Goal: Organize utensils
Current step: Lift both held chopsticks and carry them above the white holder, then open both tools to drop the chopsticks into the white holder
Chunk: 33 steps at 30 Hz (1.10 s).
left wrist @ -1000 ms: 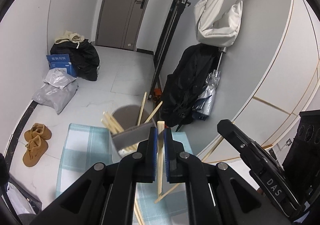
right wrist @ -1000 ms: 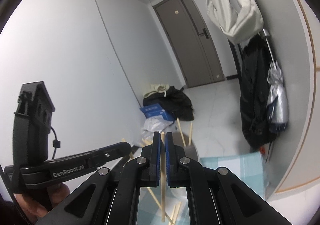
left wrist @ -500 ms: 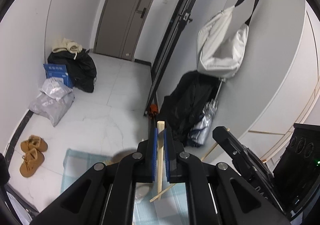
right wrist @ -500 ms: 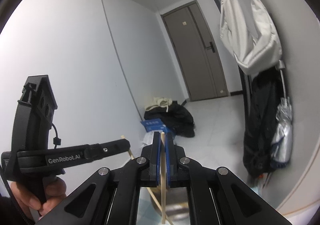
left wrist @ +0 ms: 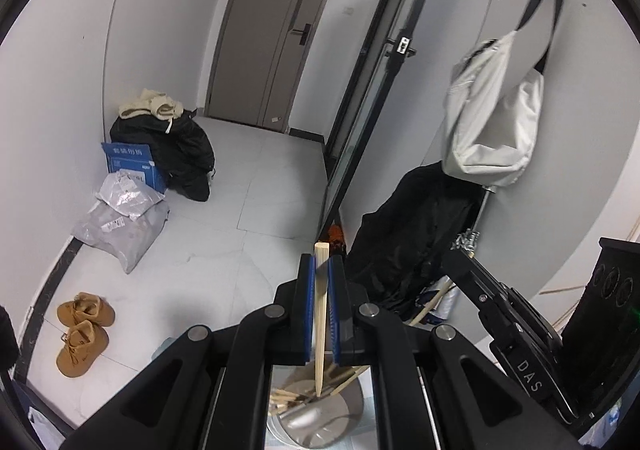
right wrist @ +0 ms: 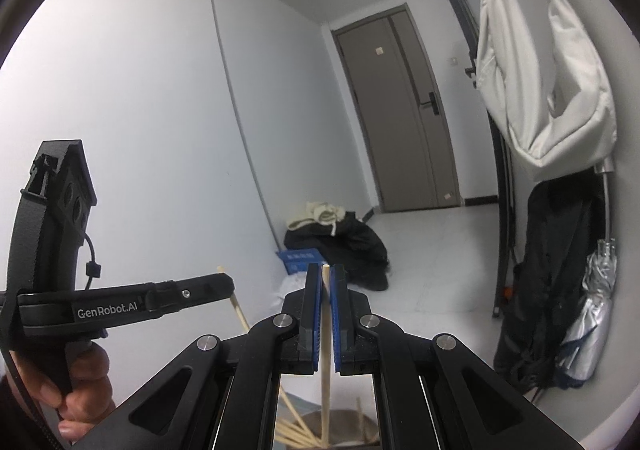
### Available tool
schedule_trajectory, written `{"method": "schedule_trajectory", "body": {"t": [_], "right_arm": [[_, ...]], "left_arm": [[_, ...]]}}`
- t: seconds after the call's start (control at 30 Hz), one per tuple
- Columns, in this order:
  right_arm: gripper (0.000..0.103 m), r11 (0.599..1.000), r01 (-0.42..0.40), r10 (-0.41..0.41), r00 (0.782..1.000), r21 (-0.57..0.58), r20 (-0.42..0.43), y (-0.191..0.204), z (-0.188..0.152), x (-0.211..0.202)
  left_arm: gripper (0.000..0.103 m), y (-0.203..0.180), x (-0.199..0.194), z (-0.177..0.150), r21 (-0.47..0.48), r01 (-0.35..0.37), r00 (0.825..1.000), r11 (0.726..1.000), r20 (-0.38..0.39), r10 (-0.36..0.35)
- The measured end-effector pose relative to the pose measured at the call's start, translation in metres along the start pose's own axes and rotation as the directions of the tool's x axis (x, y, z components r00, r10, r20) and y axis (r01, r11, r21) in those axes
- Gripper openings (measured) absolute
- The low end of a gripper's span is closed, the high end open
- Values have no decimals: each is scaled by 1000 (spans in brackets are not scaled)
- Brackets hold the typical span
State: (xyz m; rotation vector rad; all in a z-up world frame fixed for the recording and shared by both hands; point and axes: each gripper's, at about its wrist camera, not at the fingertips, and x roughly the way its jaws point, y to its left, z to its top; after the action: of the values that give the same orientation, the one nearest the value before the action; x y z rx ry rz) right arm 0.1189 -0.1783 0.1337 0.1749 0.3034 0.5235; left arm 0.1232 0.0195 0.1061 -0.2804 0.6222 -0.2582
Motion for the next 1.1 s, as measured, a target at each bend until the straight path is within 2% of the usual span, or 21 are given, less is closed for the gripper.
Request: {"method": "schedule_trajectory", "body": {"t": [0.2, 0.43, 0.6, 0.8, 1.1], "right_arm": [[4, 999, 30, -31, 999, -33, -27, -5, -13, 23], [4, 998, 31, -35, 997, -56, -65, -5, -29, 40], [4, 997, 14, -21, 996, -75, -90, -6, -41, 45], [4, 996, 10, -20, 993, -90, -119, -8, -51, 45], [4, 996, -45, 32, 984, -72, -175, -12, -69, 45]], "left_arm": [[2, 14, 16, -7, -18, -14, 1000, 1000, -12, 14], [2, 21, 23, -18, -28, 18, 1000, 999, -16, -19], [2, 16, 23, -26, -4, 30, 1000, 1000, -10, -30], [2, 3, 19, -35, 83, 31, 999, 996, 8, -31], [2, 2, 20, -52, 95, 55, 998, 994, -29, -52]]}}
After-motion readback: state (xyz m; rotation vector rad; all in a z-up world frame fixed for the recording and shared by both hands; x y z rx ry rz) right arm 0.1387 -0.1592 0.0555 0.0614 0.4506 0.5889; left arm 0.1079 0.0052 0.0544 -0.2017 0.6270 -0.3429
